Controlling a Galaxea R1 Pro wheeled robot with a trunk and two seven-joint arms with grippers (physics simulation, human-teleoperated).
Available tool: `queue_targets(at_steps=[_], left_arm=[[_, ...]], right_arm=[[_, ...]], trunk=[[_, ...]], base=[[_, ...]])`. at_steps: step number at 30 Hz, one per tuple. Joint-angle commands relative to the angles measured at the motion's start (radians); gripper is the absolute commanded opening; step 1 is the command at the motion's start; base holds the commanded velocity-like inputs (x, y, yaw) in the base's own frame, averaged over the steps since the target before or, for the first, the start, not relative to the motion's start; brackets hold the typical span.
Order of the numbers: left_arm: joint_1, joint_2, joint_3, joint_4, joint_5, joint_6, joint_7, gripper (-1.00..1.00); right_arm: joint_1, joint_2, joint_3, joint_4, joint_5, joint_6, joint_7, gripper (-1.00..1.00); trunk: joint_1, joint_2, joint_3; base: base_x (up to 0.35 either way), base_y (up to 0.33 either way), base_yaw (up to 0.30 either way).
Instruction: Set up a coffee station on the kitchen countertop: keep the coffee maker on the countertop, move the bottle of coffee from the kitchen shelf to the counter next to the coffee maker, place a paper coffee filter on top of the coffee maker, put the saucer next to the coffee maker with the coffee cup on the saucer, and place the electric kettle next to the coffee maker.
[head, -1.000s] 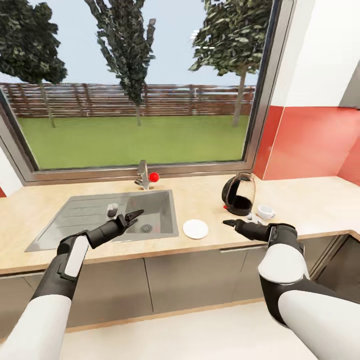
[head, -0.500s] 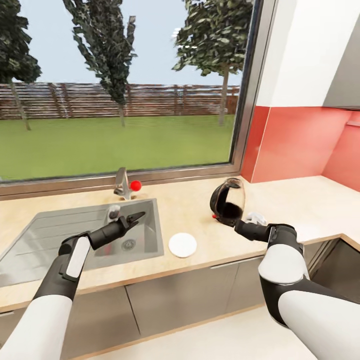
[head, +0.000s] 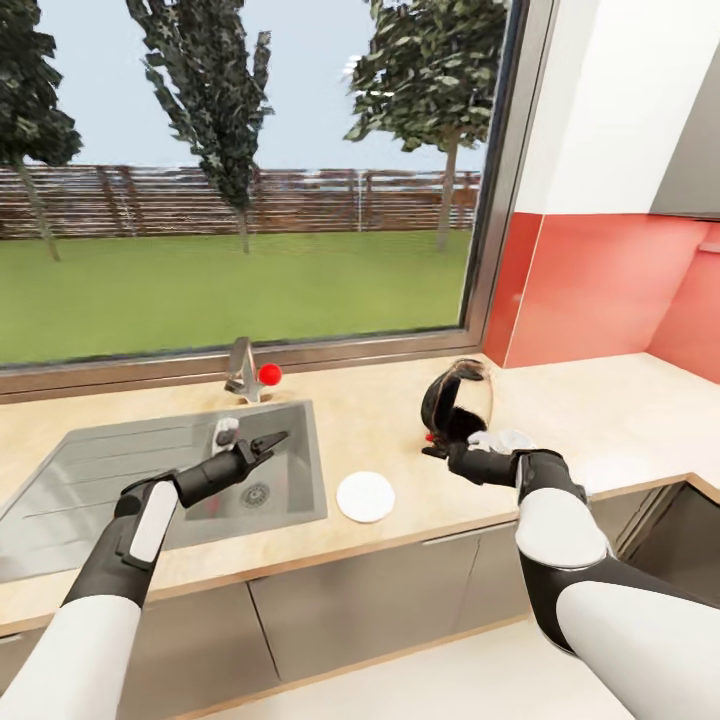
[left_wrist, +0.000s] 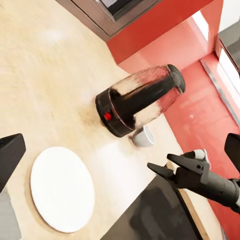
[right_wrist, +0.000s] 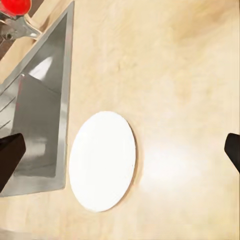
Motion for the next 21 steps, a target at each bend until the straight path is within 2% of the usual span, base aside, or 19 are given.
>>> queue_targets(at_steps=[1, 4, 5, 10, 14, 21], left_arm=[[-0.001, 0.000, 0.001, 0.003, 0.002, 0.006, -0.002, 1.00], [0.000, 0.001, 0.000, 0.009, 0.002, 0.006, -0.002, 1.00], [0.000, 0.001, 0.000, 0.013, 0.002, 0.006, -0.002, 1.00], [0.000, -0.001, -0.004, 0.022, 0.001, 0.006, -0.002, 1.00], [0.000, -0.009, -0.008, 0.032, 0.001, 0.007, -0.001, 1.00], [-0.003, -0.011, -0.009, 0.125, 0.007, 0.012, 0.003, 1.00]], right_arm=[[-0.002, 0.001, -0.006, 0.009, 0.006, 0.004, 0.006, 1.00], [-0.002, 0.001, -0.006, 0.036, 0.007, 0.006, 0.005, 1.00], [-0.002, 0.001, -0.007, 0.079, 0.007, 0.007, 0.003, 1.00], [0.018, 0.001, -0.009, 0.167, 0.008, 0.006, 0.001, 1.00], [0.034, 0.001, -0.010, 0.182, 0.008, 0.006, 0.001, 1.00], [0.063, 0.001, -0.010, 0.180, 0.008, 0.007, 0.001, 1.00]], trunk=[[0.001, -0.002, -0.002], [0.001, -0.002, -0.002], [0.001, -0.002, -0.002], [0.001, -0.002, -0.002], [0.001, -0.002, -0.002], [0.001, -0.002, -0.002]], base=[[0.313, 0.000, 0.000], [0.288, 0.000, 0.000], [0.153, 0.000, 0.000], [0.063, 0.000, 0.000], [0.011, 0.000, 0.000], [0.001, 0.000, 0.000]])
